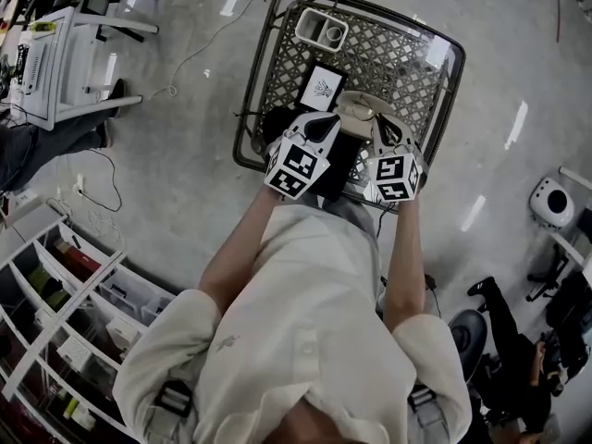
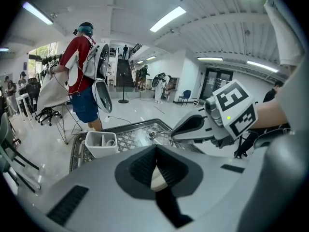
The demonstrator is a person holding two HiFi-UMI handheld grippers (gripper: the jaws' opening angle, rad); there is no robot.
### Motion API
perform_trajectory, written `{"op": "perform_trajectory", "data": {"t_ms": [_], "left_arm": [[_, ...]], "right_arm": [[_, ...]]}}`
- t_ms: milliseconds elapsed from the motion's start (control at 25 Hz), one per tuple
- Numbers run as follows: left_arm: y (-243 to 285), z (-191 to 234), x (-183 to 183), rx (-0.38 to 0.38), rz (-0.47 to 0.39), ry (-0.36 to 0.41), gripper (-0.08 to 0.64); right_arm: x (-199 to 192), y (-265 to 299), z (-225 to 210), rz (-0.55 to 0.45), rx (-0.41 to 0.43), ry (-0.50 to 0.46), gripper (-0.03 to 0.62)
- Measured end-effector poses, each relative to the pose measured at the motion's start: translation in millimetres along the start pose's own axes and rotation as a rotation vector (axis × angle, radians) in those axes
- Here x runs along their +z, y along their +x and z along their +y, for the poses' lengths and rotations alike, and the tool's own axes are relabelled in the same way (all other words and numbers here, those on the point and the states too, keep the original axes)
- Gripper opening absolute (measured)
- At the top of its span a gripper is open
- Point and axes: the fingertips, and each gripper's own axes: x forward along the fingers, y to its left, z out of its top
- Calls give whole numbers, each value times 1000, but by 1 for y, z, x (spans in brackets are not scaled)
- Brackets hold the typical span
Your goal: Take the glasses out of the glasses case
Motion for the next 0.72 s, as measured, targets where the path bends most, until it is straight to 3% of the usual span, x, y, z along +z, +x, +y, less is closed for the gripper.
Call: {"op": "perform_trajectory", "data": {"t_ms": [240, 720], "left_arm": [[-11, -2, 23, -9, -53, 5, 12], [-36, -15, 72, -9, -147, 91, 12]], "right_arm": [[27, -31, -10, -74, -46, 55, 20], [73, -111, -25, -237, -161, 118, 20]]}}
